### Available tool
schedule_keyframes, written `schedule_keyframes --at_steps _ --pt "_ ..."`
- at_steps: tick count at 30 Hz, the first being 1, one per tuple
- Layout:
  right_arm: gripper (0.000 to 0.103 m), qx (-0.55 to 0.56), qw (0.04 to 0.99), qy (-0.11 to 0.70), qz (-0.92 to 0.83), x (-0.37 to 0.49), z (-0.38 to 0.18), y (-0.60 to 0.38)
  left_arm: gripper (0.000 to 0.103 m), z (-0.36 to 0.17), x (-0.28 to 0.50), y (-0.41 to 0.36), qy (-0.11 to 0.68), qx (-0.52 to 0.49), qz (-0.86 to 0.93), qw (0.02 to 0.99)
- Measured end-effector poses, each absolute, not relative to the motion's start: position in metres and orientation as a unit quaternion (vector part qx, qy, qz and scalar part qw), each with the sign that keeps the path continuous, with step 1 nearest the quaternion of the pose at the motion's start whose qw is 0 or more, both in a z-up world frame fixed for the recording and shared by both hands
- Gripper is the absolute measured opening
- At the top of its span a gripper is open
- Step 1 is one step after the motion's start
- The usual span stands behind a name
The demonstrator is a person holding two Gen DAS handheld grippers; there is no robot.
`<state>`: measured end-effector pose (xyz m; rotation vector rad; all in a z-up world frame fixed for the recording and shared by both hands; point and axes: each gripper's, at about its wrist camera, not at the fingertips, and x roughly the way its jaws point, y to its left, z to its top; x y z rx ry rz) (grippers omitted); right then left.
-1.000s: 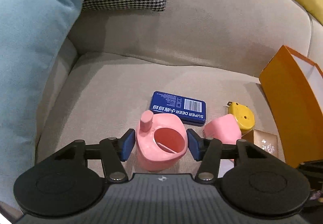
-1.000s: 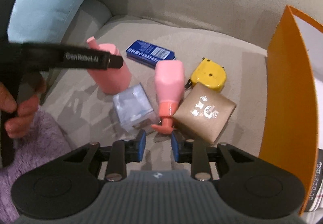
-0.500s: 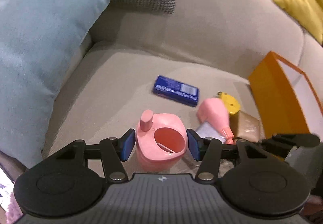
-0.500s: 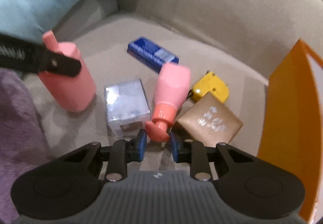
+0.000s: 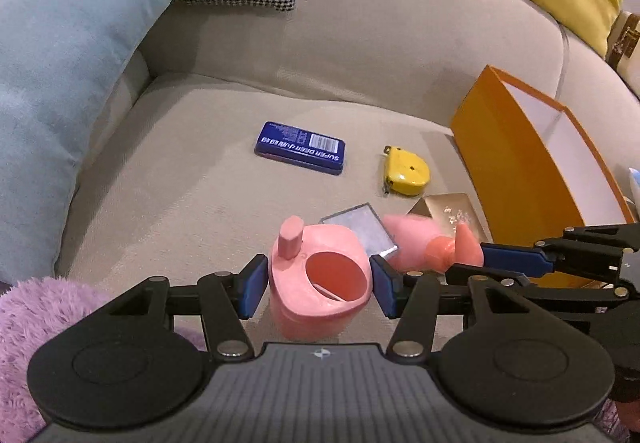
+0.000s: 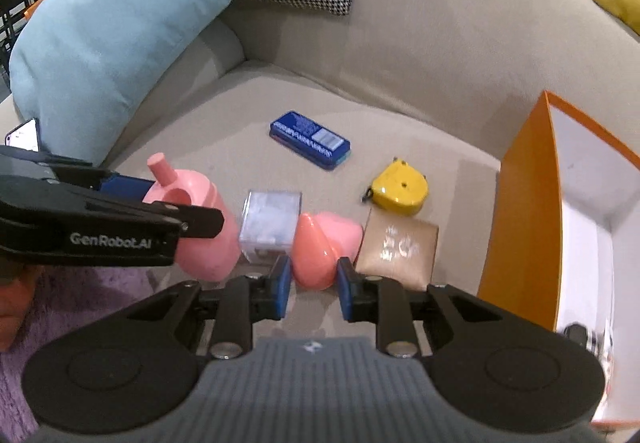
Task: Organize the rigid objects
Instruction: 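Lift the pink cup and pink pump bottle and carry them toward the shoebox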
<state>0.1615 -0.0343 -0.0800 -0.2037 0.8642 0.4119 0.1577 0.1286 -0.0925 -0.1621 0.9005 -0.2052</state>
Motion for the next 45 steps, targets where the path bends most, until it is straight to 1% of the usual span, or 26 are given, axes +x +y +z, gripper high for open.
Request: schedule_keyframes --at_steps 5,11,16,20,21,22,23,24,27,28,30,31,34,40,45 --pt "0.025 -0.079 0.885 0.412 0.204 0.161 -0.074 -0.037 0.063 -0.094 0.157 0.130 0.435 -0.082 -0.094 0.892" --pt "0.025 -0.085 0.883 0.413 0.204 0.155 -0.076 -0.034 0.063 -0.095 0.155 0.127 0.438 -0.077 -0.103 0.890" --pt "0.026 -0.100 0.885 0.412 0.193 0.152 -0.084 -0.034 0.063 -0.103 0.162 0.122 0.464 -0.065 -0.103 0.877" --pt "0.027 -0.099 0.883 0.419 0.188 0.153 -0.096 -0.034 0.063 -0.104 0.161 0.123 0.466 -0.066 -0.103 0.876" --pt "0.030 -0.098 0.884 0.418 0.185 0.154 -0.100 -0.033 0.063 -0.104 0.161 0.123 0.467 -0.067 -0.102 0.876" --pt "0.039 -0.097 0.886 0.414 0.182 0.156 -0.102 -0.033 0.063 -0.104 0.161 0.124 0.466 -0.068 -0.101 0.876" --pt "0.042 -0.096 0.889 0.411 0.179 0.158 -0.104 -0.032 0.063 -0.104 0.160 0.124 0.466 -0.068 -0.101 0.877" --pt "0.042 -0.096 0.890 0.409 0.178 0.159 -0.104 -0.031 0.063 -0.104 0.159 0.123 0.464 -0.067 -0.100 0.878" --pt "0.042 -0.096 0.893 0.401 0.181 0.160 -0.103 -0.029 0.063 -0.102 0.157 0.125 0.456 -0.071 -0.100 0.881" --pt "0.039 -0.096 0.893 0.400 0.183 0.160 -0.103 -0.028 0.063 -0.102 0.157 0.126 0.455 -0.076 -0.100 0.881" --pt "0.028 -0.101 0.893 0.400 0.181 0.161 -0.105 -0.027 0.063 -0.100 0.156 0.126 0.452 -0.077 -0.097 0.883" --pt "0.027 -0.104 0.895 0.394 0.179 0.160 -0.105 -0.027 0.063 -0.099 0.155 0.126 0.449 -0.077 -0.096 0.885" --pt "0.027 -0.092 0.896 0.395 0.179 0.159 -0.101 -0.032 0.062 -0.092 0.150 0.127 0.431 -0.078 -0.096 0.894" --pt "0.027 -0.075 0.904 0.381 0.181 0.152 -0.074 -0.044 0.062 -0.071 0.142 0.128 0.411 -0.098 -0.094 0.901" --pt "0.027 -0.041 0.916 0.354 0.182 0.144 -0.036 -0.064 0.062 -0.030 0.137 0.116 0.384 -0.106 -0.126 0.909"
